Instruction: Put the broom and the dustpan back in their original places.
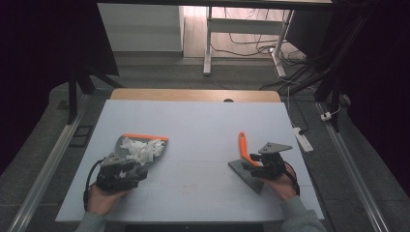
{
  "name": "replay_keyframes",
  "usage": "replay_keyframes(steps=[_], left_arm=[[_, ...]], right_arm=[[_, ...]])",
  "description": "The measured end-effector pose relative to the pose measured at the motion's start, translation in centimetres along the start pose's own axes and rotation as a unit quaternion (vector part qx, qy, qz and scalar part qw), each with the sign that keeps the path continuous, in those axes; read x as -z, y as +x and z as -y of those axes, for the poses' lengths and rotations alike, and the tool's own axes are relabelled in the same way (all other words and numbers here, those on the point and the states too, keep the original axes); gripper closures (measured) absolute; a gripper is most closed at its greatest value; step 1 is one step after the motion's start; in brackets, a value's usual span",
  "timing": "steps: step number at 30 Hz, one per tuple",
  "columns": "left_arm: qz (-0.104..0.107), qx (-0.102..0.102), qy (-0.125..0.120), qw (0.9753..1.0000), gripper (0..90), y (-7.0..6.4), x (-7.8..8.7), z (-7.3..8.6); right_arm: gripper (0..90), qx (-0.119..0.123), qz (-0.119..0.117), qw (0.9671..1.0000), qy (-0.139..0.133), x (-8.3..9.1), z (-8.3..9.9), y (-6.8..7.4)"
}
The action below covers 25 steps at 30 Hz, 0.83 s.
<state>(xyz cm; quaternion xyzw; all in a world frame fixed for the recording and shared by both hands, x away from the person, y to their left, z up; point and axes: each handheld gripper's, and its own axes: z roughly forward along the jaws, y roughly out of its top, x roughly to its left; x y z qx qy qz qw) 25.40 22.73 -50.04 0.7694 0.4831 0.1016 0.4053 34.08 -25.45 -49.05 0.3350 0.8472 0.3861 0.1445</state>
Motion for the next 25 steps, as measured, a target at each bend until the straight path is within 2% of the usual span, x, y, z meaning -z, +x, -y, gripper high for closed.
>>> replay_keyframes(steps=[5, 10, 13, 19, 25], left_arm=[[0.017, -0.013, 0.012, 0.9997, 32.0, 0.6, -0.5, -0.1], [0.029, -0.013, 0.016, 0.9994, 32.1, 0.7, -0.4, 0.2], [0.031, -0.012, 0.014, 0.9994, 32.1, 0.7, -0.4, 0.4], [0.028, -0.009, 0.012, 0.9995, 32.0, 0.5, -0.2, 0.6], [0.030, -0.007, 0.012, 0.9995, 31.9, 0.5, -0.2, 0.6]], right_arm=[[48.6, 0.013, -0.006, 0.9999, -0.005, 0.4, 0.4, 0.6], [48.8, 0.017, -0.001, 0.9997, -0.015, 1.1, 0.9, 1.0], [48.8, 0.018, 0.000, 0.9997, -0.018, 1.4, 1.2, 1.1], [49.0, 0.036, -0.003, 0.9989, -0.029, 2.0, 1.4, 1.1], [49.0, 0.039, -0.005, 0.9986, -0.035, 2.2, 1.4, 1.1]])
